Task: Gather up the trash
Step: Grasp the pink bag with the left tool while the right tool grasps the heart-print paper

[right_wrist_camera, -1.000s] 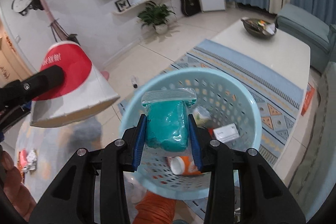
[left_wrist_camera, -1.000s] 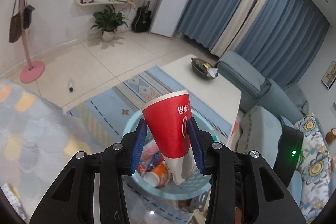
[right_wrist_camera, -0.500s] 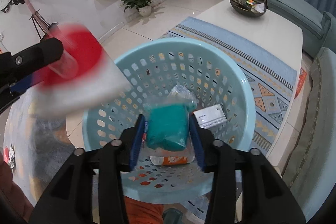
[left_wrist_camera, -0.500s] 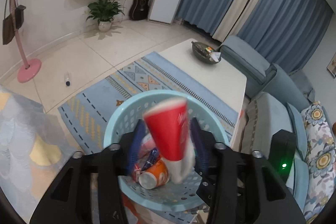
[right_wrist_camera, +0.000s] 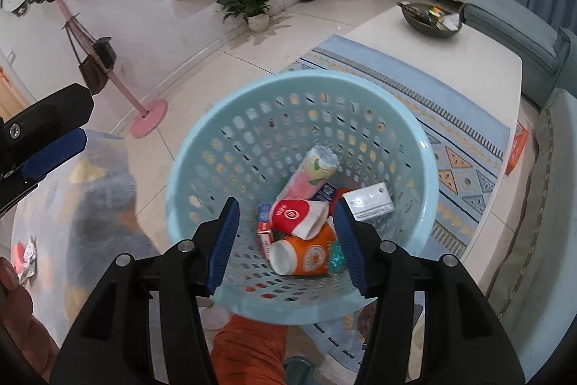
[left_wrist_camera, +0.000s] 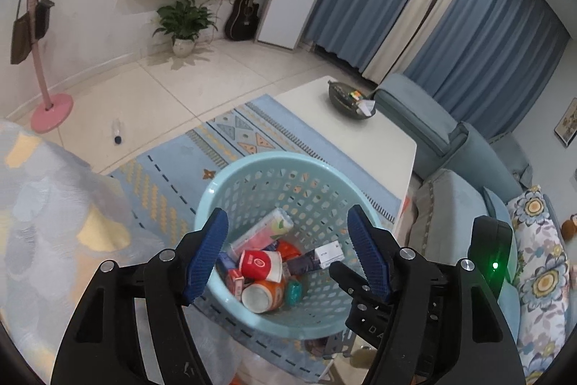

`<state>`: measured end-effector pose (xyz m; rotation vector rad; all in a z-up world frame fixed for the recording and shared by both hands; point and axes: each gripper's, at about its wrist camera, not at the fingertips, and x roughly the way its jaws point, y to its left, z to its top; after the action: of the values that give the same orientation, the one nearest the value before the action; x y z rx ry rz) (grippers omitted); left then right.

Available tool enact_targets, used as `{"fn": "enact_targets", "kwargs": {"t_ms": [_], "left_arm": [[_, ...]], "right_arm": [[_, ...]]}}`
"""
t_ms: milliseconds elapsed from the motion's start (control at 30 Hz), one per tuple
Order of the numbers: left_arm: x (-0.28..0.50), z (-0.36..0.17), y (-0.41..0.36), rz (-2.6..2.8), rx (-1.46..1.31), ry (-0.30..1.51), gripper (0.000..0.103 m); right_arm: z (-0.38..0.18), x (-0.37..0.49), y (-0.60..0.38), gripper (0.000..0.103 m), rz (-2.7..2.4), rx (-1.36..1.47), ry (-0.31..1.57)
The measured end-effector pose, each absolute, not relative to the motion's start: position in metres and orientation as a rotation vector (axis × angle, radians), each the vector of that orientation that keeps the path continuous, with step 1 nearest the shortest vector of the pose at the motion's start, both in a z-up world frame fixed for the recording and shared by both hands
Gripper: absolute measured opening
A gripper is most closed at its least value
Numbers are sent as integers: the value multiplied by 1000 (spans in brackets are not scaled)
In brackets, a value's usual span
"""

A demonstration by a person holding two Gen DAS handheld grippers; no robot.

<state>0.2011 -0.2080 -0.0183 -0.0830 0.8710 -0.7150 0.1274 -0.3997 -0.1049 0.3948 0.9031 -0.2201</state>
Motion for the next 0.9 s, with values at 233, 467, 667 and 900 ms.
{"fn": "enact_targets", "kwargs": {"t_ms": [233,467,667,900], "left_arm": [[179,15,-160,-683,-119,781,67],[157,46,-89,-598,-160,686,67],[141,59,-19,-467,-200,646,67],[134,53,80,-259,-254,661,67]], "right_arm": [[-66,121,-365,51,-162,338,841],[-21,114,-311,51,-62,263,755],[1,111,-258,51,63,221,705],[8,113,-188,51,214,144,702]]}}
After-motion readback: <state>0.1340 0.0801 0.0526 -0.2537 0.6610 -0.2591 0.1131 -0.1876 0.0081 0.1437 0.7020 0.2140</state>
